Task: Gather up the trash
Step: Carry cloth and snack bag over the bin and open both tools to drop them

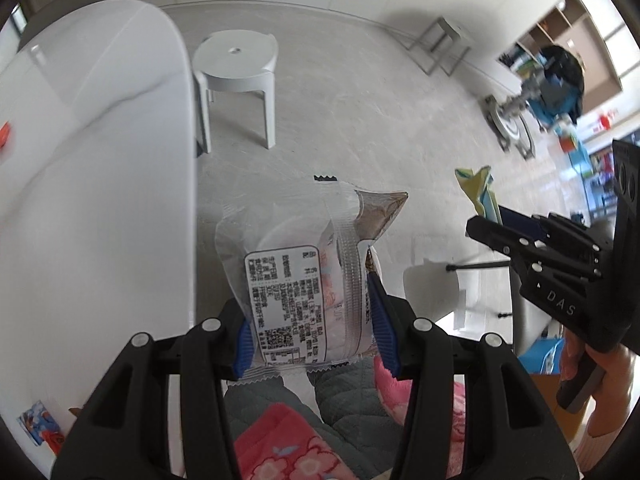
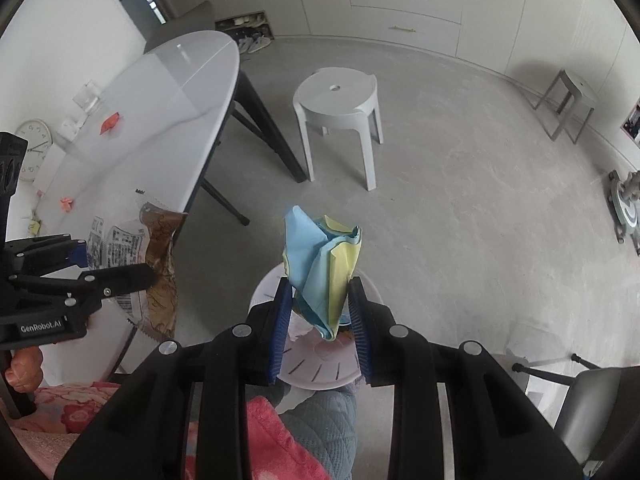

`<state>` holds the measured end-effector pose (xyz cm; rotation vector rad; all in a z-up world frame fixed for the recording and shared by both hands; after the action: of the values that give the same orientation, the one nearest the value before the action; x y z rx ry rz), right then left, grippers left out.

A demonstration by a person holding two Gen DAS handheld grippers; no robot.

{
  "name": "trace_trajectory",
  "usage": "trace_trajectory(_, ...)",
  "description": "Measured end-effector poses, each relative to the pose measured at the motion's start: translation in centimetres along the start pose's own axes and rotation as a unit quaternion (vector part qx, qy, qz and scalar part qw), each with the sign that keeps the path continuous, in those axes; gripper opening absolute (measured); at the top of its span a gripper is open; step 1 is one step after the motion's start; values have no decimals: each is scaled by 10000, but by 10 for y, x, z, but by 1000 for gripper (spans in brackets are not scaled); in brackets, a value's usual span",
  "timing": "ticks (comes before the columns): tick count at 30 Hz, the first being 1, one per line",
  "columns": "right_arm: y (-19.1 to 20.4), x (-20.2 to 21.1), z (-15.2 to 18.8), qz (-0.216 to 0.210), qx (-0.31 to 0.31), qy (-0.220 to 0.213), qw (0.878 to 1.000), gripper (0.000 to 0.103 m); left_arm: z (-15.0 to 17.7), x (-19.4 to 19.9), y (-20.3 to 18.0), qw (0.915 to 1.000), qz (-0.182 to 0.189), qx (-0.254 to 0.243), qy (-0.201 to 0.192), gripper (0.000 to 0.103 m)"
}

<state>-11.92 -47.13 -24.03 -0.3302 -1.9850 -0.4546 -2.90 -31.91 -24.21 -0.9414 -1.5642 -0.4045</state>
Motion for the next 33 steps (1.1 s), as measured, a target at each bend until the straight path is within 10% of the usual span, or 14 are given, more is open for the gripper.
trace_trajectory(14,-10,-3,8,-58,-114,86,9999,31,5,-8,-38,9983,-290,-395,328,90)
trace_trajectory(29,10,-26,30,-321,71,711,9969,35,6,2,-13,9985,-500,64,236,91)
trace_trajectory(33,17,-28,35,-294,155,785,9964,80,8,7,-4,9981,-540,230,183,91)
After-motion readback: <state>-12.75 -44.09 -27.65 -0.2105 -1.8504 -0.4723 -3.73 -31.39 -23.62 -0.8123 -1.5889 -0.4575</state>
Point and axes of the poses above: each gripper's, at about its wrist camera, not at the fingertips, and x roughly against the way its jaws point, y to its left, z to its underside, the point moved 10 cm from there along -x, roughly the way its jaws point, and after that the axes turned 1 degree about -y, right-handed, at the moved point
